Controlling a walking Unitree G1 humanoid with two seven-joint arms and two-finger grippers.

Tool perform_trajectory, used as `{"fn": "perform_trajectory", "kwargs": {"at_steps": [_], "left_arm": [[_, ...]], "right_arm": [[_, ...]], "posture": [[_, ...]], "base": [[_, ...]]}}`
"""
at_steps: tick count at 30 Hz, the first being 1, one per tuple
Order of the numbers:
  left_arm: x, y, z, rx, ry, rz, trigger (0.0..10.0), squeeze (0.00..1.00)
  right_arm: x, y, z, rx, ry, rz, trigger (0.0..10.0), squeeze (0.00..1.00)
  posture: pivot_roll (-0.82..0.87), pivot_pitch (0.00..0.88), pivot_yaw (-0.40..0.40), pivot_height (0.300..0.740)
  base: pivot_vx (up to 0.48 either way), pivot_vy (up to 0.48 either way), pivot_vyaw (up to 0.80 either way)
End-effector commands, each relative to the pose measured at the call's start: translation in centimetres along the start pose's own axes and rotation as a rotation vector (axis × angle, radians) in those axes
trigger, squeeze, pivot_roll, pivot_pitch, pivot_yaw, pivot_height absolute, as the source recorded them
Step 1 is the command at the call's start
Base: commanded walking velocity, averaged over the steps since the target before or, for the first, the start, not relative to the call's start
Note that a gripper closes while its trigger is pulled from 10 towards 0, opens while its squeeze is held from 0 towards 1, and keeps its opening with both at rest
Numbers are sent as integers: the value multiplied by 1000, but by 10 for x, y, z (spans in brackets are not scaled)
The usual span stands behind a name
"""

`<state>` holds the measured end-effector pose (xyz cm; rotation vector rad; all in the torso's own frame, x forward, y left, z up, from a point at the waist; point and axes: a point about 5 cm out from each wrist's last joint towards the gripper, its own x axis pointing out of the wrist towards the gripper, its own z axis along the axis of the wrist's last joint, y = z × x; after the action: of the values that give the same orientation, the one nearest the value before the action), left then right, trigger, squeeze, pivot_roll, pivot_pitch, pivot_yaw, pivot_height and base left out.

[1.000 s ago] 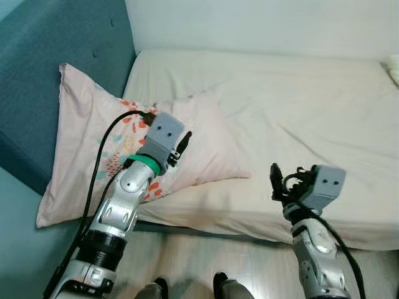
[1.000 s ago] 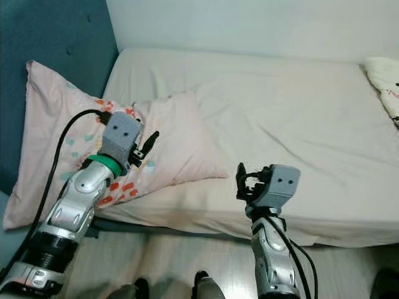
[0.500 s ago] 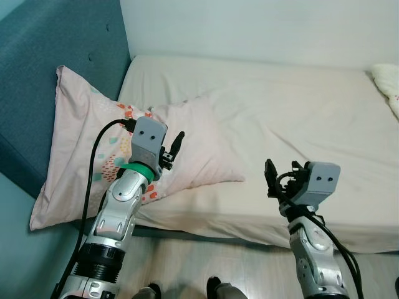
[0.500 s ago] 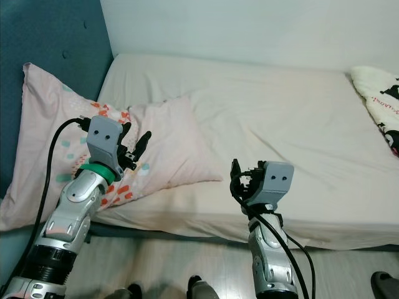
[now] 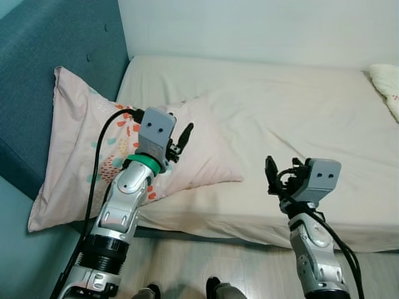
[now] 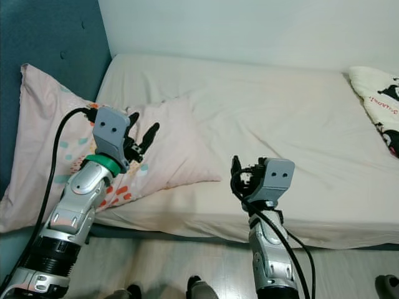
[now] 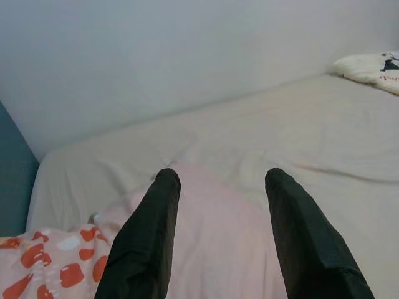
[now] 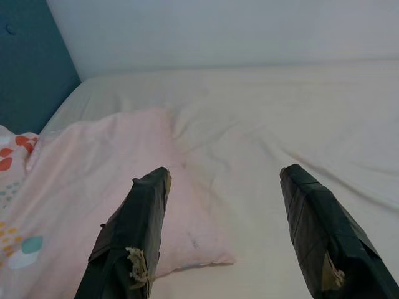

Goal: Clean up the room

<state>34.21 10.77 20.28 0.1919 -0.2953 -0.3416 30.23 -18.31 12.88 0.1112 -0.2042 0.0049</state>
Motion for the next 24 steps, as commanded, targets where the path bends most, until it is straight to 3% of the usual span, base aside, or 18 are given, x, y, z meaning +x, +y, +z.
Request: {"fn": "perform_trajectory", "kwargs": {"at_steps": [1, 24], "left_arm": [[-2, -5, -4, 11, 6, -21, 10000, 0], [-3, -9, -10, 0, 22, -30, 10000, 0]], "right_arm": [[-4, -7, -6, -3, 23, -16, 10000, 0], [-4, -5, -6, -10, 26, 4, 10000, 0]], "posture": [[-116, 122, 0, 740], [-120, 106, -5, 740]], "base": [[0, 0, 0], [0, 0, 0]]}}
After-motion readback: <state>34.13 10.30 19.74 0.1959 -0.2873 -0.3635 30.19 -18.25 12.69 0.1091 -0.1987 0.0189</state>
